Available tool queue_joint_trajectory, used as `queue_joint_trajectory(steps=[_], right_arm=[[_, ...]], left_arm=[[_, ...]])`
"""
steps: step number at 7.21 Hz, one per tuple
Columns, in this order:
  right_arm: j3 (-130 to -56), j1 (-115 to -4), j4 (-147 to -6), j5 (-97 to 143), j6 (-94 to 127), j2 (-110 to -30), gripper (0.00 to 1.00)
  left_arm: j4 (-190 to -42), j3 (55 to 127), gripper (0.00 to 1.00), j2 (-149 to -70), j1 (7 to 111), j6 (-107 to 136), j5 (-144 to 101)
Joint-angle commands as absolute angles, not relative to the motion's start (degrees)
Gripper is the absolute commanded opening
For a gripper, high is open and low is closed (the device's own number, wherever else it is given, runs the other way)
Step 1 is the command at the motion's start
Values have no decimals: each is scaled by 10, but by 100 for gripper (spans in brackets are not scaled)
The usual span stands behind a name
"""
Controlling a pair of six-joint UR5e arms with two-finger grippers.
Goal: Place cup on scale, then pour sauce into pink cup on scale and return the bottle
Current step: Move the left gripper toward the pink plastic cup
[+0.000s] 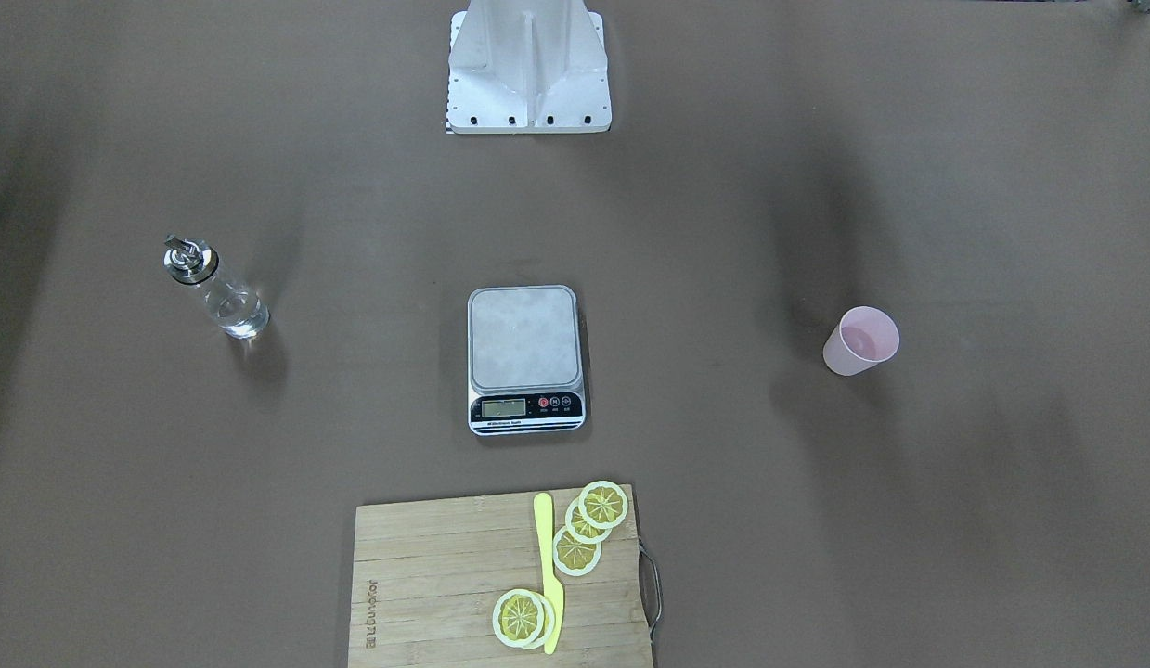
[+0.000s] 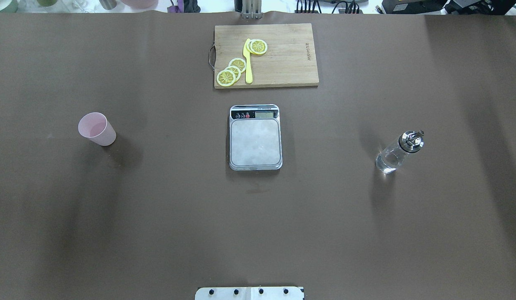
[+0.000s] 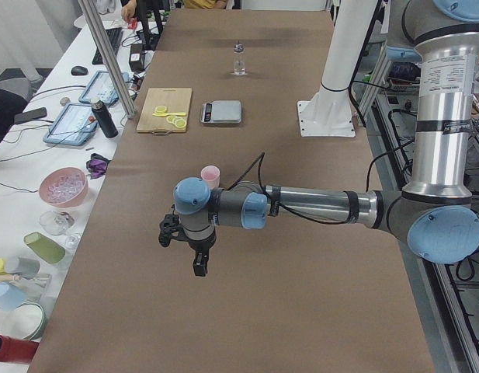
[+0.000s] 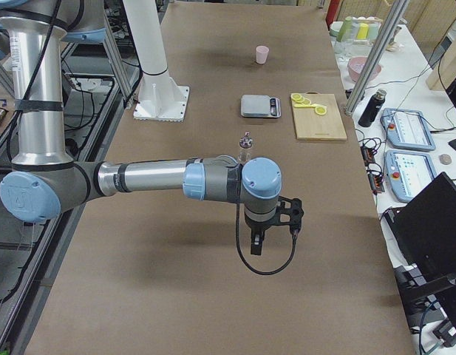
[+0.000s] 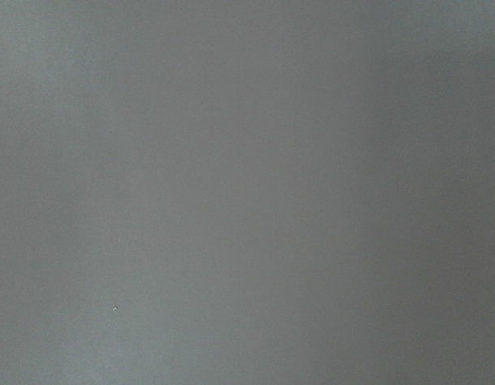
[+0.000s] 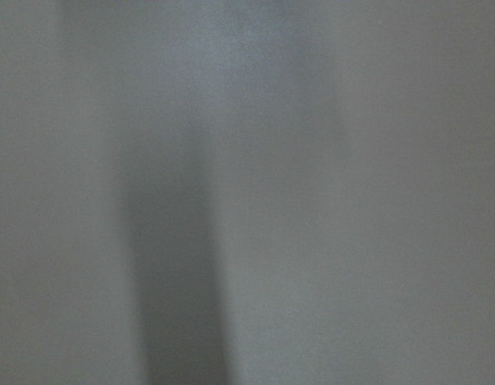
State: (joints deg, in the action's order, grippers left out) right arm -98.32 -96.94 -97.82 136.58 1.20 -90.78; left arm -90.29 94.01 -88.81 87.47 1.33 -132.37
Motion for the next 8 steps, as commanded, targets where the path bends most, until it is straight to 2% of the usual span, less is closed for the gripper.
queue_joint_trajectory(steps=[1,5,8], right_arm=[[-983,-969,-978,1365,11,-909,100],[-982,-969,-978,1365,12,-904,100],[-982,-969,-977,1365,12,-904,100]], left_arm=[[-896,943,98,-892,876,14,-1325],[-882,946,99,-953,869,119,-1341],[-882,977,99,-988,800,262,-1342]])
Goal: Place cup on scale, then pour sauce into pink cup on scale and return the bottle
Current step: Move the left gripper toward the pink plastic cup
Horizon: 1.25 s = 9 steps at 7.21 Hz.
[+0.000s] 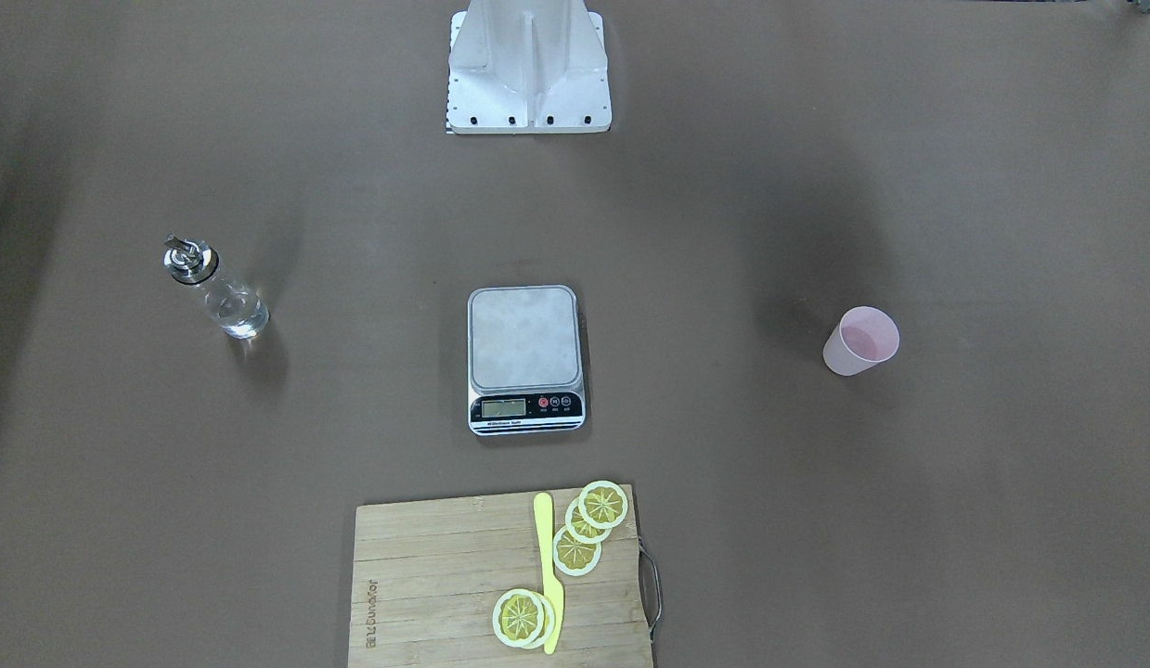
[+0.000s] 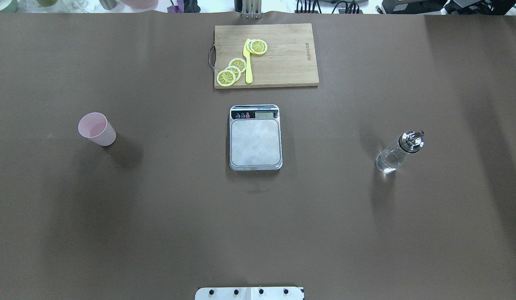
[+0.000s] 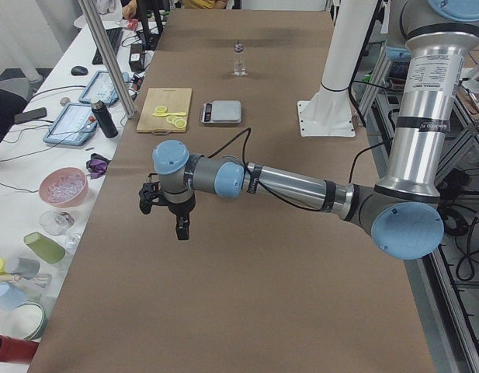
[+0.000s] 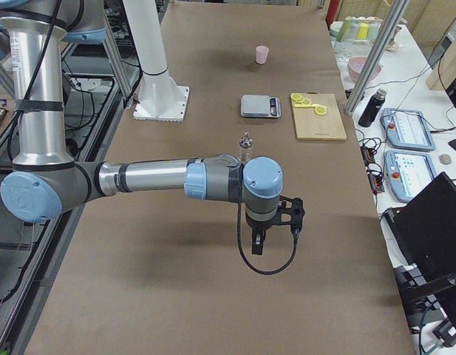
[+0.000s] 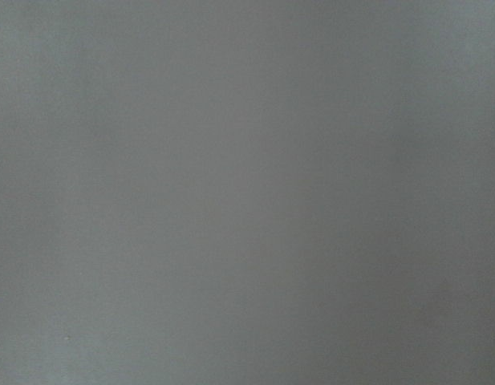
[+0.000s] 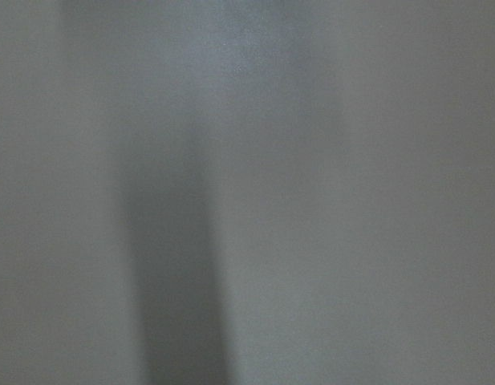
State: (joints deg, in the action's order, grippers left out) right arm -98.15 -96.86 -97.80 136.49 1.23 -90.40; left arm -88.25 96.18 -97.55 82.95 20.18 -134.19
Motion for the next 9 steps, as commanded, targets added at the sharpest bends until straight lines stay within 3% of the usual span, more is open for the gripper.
queue_joint_trajectory(steps=[1,6,9], right_arm=[[-983,-969,-978,1365,12,-905,100],[-1010,-962,-961,1365,4,-912,100],[-1011,-924,-845,1368,-9,-966,100]], left_arm=[[-884,986,99,-997,774,306,-1343],[-890,1000,99,-1060,646,466,-1339],[-904,975,97,-1078,612,483,-1338]])
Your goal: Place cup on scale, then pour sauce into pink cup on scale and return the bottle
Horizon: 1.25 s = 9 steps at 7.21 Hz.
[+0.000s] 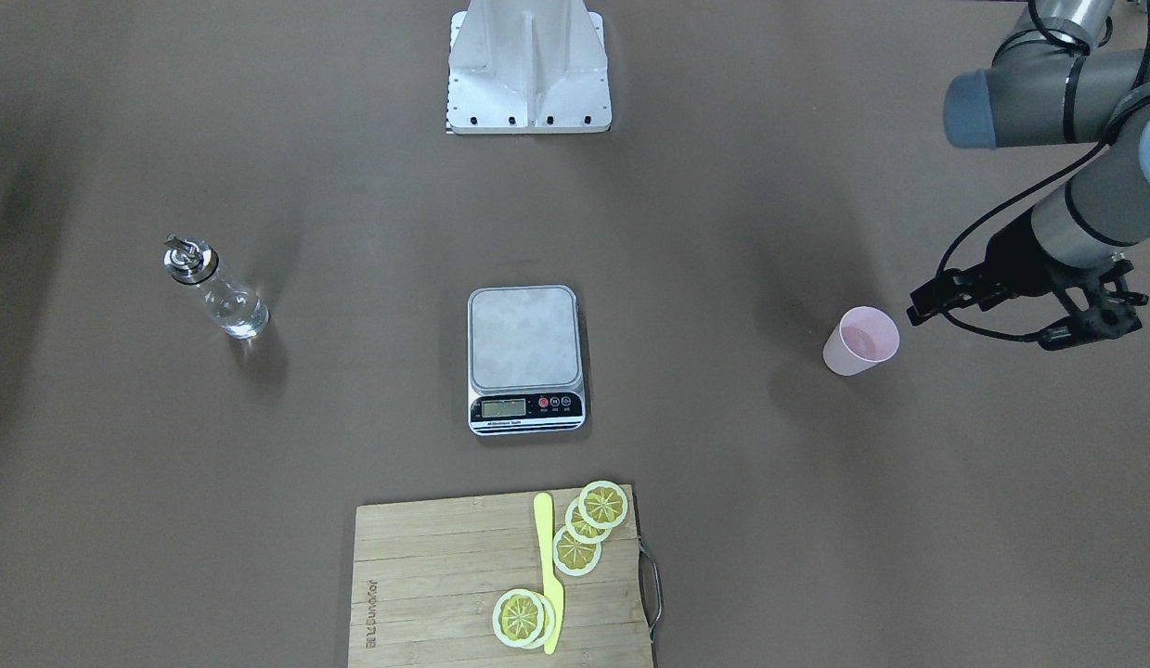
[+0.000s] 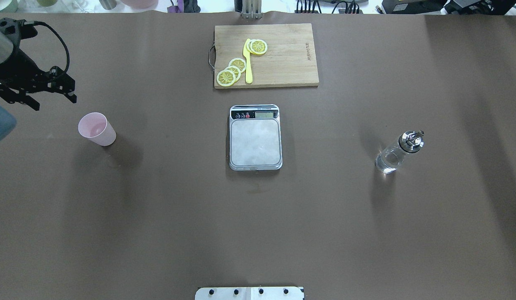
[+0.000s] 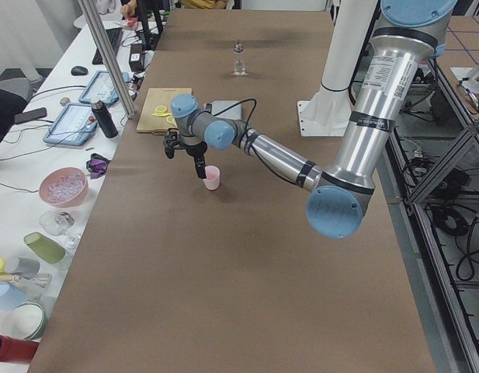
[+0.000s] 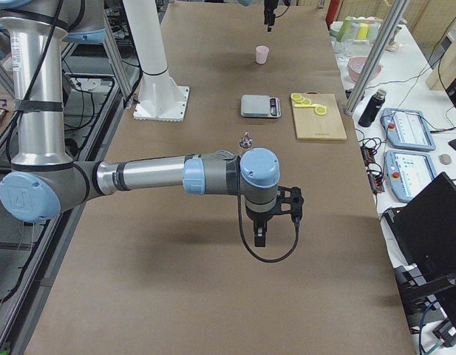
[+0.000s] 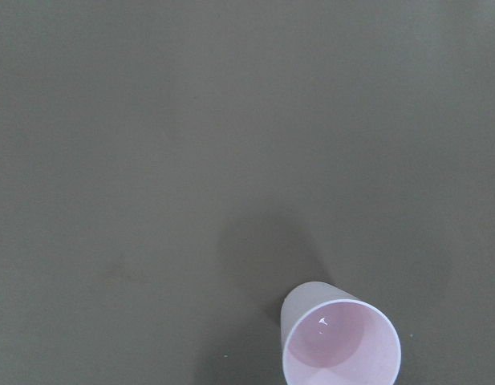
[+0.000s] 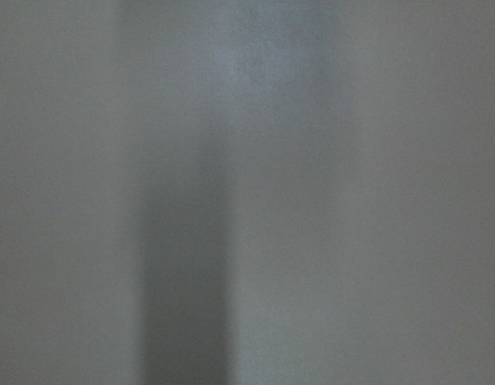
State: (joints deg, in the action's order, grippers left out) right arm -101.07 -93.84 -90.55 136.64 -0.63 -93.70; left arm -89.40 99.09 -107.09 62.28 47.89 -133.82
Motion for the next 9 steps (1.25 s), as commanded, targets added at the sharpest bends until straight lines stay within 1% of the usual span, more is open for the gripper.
queue_joint_trajectory(steps=[1,4,6,8,9], right_arm=[[-1011,-922,-799,1372,-8,-989,100],[-1012,-914,-759,1397,-4,-1005,100],[-1013,-904,-739,1406,4,-1005,100],[-1012,-899,-739,1411,5,-1005,100],[-1012,-894,-739,1411,6,-1005,100]], left_arm=[[-933,956,97,-1078,604,490,-1337],[-962,946,96,-1076,592,511,-1324],[-962,945,93,-1071,590,509,-1323],[-963,945,92,-1070,587,511,-1310],[-963,945,89,-1069,584,511,-1309]])
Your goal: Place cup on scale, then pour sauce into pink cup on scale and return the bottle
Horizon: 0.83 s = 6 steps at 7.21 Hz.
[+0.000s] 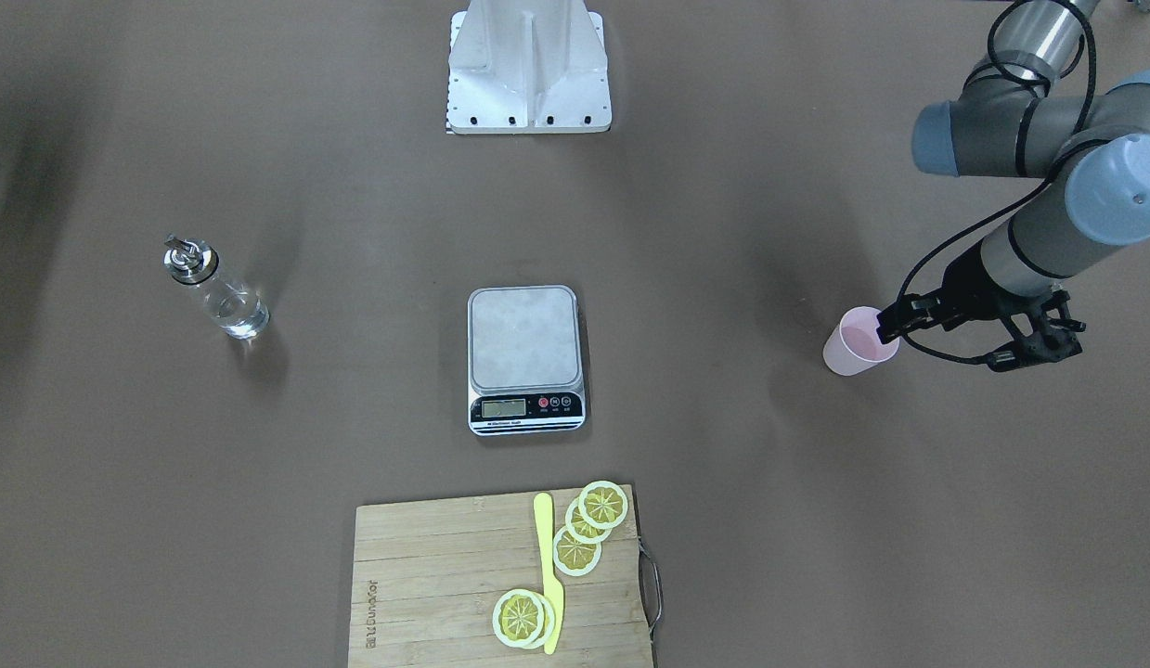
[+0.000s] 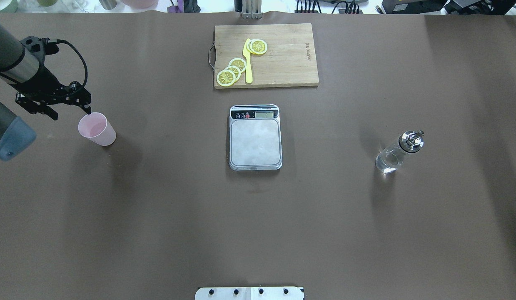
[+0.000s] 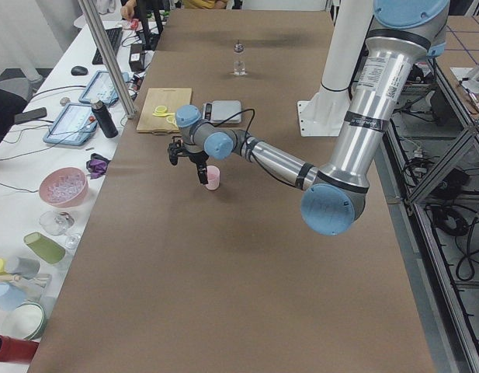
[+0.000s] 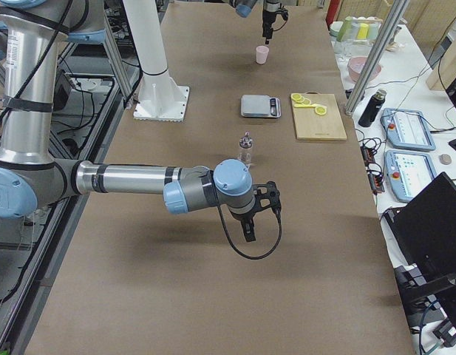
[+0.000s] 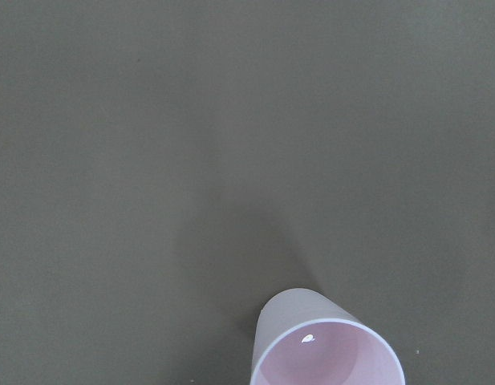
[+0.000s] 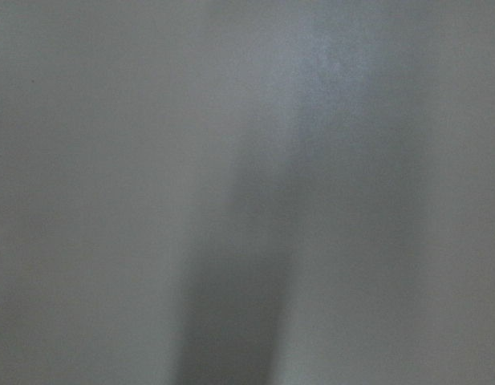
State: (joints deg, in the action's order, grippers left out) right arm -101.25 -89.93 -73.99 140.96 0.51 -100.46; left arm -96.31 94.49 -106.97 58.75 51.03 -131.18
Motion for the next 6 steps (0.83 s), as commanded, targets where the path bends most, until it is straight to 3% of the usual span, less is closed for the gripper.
queue_joint_trajectory(steps=[1,6], right_arm=[[-1013,-879,-733,1410,29,-1004,100],[-1005,-786,-541,1408,144,-1006,100]], left_arm=[[-963,945,86,-1069,575,512,-1301],[-1011,935,78,-1048,568,514,-1301]])
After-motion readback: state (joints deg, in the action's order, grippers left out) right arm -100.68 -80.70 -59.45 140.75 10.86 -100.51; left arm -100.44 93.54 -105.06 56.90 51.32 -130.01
